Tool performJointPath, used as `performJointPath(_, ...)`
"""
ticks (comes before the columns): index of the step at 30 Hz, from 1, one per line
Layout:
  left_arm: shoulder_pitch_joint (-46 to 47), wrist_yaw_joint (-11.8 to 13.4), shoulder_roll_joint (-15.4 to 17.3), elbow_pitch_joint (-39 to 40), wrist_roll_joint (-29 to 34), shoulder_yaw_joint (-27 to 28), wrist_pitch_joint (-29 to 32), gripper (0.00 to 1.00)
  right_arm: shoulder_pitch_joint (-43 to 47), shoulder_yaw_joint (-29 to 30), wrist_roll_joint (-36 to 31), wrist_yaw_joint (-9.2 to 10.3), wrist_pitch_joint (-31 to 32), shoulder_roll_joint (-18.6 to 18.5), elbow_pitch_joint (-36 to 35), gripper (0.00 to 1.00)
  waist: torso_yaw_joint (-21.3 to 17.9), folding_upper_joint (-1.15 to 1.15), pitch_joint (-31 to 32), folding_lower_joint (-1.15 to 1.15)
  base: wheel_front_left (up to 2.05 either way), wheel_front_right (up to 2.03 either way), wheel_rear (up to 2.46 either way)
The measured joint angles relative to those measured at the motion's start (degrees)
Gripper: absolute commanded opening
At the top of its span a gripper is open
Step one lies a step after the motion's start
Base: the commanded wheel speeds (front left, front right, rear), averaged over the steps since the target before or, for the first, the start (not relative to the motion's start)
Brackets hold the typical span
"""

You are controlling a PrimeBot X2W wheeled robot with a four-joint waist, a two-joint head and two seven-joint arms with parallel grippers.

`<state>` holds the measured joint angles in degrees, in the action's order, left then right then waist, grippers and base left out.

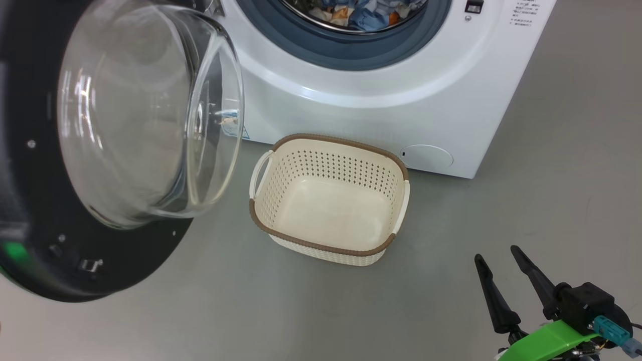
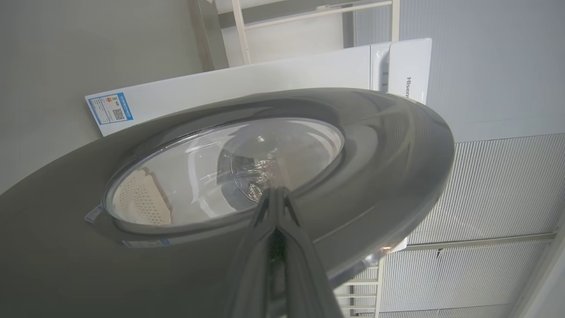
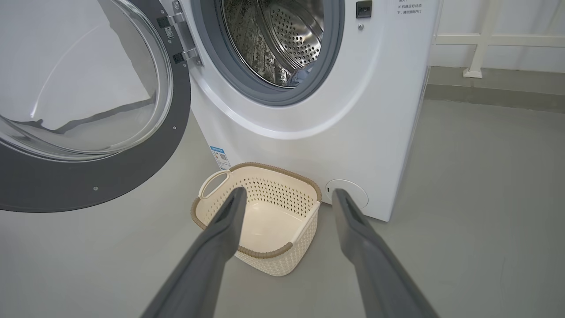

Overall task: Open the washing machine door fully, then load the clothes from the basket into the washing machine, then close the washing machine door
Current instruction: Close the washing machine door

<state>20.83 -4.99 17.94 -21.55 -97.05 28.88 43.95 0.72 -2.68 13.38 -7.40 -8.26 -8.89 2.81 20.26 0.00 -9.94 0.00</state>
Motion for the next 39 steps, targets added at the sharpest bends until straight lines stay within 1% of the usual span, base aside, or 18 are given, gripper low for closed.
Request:
performJointPath(2, -1.58, 1.33, -0.73, 2.36, -1.01, -0.48, 1.77, 0.00, -0.09, -0.26, 0.48, 0.00, -0.51, 0.18, 0.47, 1.00, -0.14, 0.00, 0.29, 0.00, 0.00, 0.00, 0.00)
performJointPath(8, -4.52, 4.25, -2.35, 7.32, -3.87, -1.05, 5.57, 0.00, -0.43, -0.31, 0.92, 0.00, -1.20, 0.36, 1.14, 1.00, -0.93, 0.00, 0.78, 0.00, 0.00, 0.00, 0.00)
performJointPath(11, -5.75, 4.82, -4.15, 10.05, -5.08, -1.67, 6.57, 0.00, -0.62, -0.31, 0.99, 0.00, -1.63, 0.71, 1.63, 1.00, -1.28, 0.01, 1.08, 0.00, 0.00, 0.00, 0.00)
performJointPath(16, -7.86, 5.24, -6.86, 14.68, -5.10, -4.27, 7.78, 0.00, -0.63, -0.35, 1.44, 0.00, -1.94, 1.38, 2.43, 1.00, -1.84, 0.00, 1.68, 0.00, 0.00, 0.00, 0.00)
performJointPath(19, -8.67, 5.23, -8.66, 16.89, -5.10, -5.90, 8.43, 0.00, -0.64, -0.47, 1.46, 0.00, -2.14, 1.66, 2.77, 1.00, -2.28, 0.00, 2.07, 0.00, 0.00, 0.00, 0.00)
performJointPath(20, -8.67, 5.23, -8.66, 16.89, -5.10, -5.90, 8.43, 0.00, -0.64, -0.47, 1.46, 0.00, -2.14, 1.66, 2.77, 1.00, -2.28, 0.00, 2.07, 0.00, 0.00, 0.00, 0.00)
performJointPath(24, -9.50, 5.15, -10.78, 19.42, -4.99, -8.33, 9.05, 0.00, -0.64, -0.66, 1.51, 0.00, -2.65, 1.85, 3.44, 1.00, -3.14, 0.00, 2.60, 0.00, 0.00, 0.00, 0.00)
performJointPath(29, -10.48, 4.65, -13.00, 21.57, -2.74, -11.95, 8.39, 0.00, -0.65, -1.34, 1.77, 0.00, -3.54, 2.26, 4.16, 1.00, -4.83, 0.00, 3.19, 0.00, 0.00, 0.00, 0.00)
performJointPath(32, -10.59, 4.54, -13.57, 21.99, -1.22, -14.00, 7.89, 0.00, -0.69, -1.52, 1.87, 0.00, -3.99, 2.58, 4.53, 1.00, -6.22, 0.00, 3.40, 0.00, 0.00, 0.00, 0.00)
performJointPath(35, -10.55, 3.46, -14.51, 21.97, -0.76, -15.14, 5.76, 0.00, -0.69, -1.59, 1.92, 0.00, -4.30, 2.77, 5.04, 1.00, -7.85, 0.00, 3.48, 0.00, 0.00, 0.00, 0.00)
performJointPath(39, -9.96, 1.14, -15.16, 20.15, 0.90, -16.37, 1.55, 0.00, -0.69, -1.58, 1.93, 0.00, -4.54, 2.79, 5.44, 1.00, -10.30, 0.00, 3.40, 0.00, 0.00, 0.00, 0.00)
